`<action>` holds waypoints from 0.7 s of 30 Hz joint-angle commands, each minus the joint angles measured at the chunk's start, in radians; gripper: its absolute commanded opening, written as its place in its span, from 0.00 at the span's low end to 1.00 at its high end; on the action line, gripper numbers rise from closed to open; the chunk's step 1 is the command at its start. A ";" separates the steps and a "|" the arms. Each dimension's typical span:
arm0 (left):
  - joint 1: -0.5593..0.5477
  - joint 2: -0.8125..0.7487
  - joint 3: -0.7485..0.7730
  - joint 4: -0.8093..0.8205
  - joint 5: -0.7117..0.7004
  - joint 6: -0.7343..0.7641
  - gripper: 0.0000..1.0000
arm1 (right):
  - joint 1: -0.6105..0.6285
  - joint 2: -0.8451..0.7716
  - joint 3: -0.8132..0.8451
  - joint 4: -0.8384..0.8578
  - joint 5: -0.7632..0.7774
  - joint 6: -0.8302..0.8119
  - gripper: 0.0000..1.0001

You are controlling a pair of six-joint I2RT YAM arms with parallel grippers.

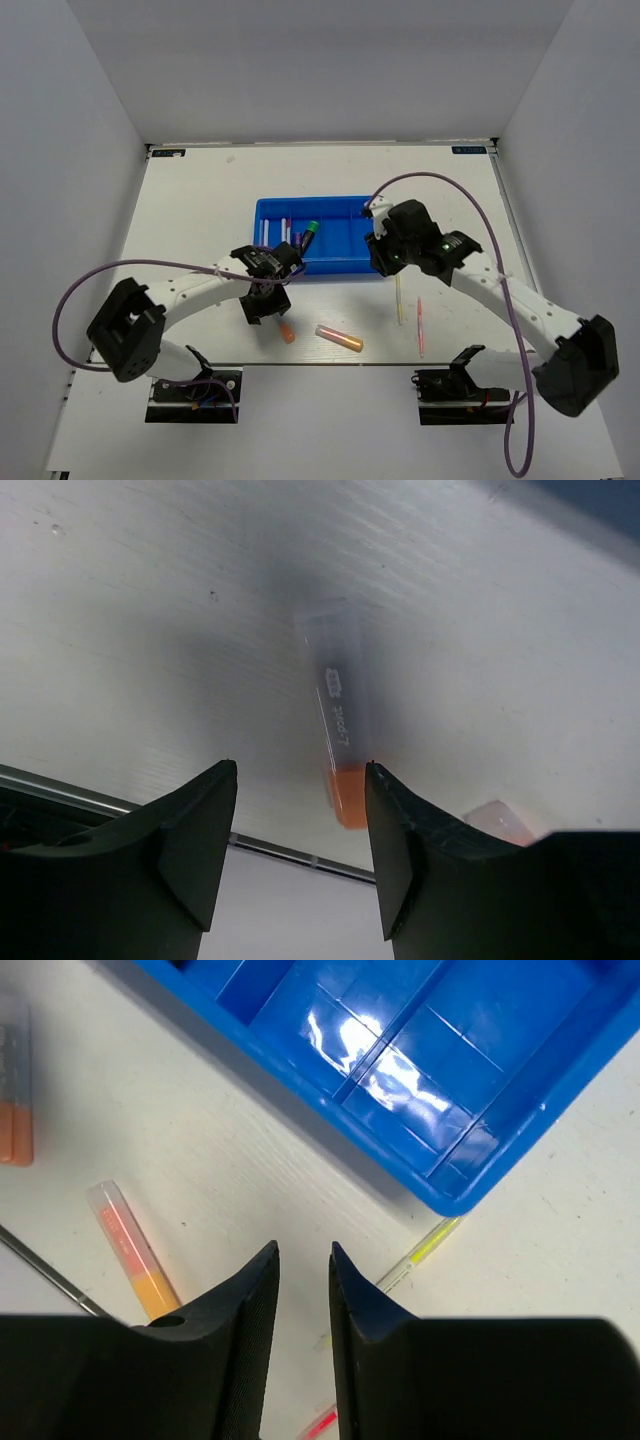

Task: Sort the stationery into containers
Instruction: Pick up the pen from the center of the board.

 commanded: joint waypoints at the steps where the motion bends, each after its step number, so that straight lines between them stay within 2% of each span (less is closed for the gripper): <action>1: -0.006 0.062 0.036 0.031 0.001 -0.118 0.65 | -0.018 -0.084 -0.052 0.065 -0.017 -0.005 0.30; 6: -0.013 0.129 -0.002 0.133 0.012 -0.143 0.62 | -0.055 -0.174 -0.136 0.111 -0.032 0.004 0.30; 12: -0.032 0.176 -0.042 0.196 -0.002 -0.169 0.56 | -0.087 -0.208 -0.141 0.105 -0.080 0.041 0.32; 15: -0.050 0.177 -0.077 0.231 -0.014 -0.189 0.46 | -0.099 -0.217 -0.143 0.105 -0.089 0.044 0.32; 18: -0.067 0.166 -0.143 0.262 -0.014 -0.215 0.28 | -0.119 -0.231 -0.143 0.104 -0.101 0.050 0.32; 19: -0.070 0.160 -0.175 0.268 -0.011 -0.219 0.19 | -0.119 -0.237 -0.144 0.104 -0.104 0.052 0.32; 21: -0.098 0.133 -0.186 0.264 -0.028 -0.227 0.10 | -0.125 -0.237 -0.147 0.101 -0.115 0.055 0.33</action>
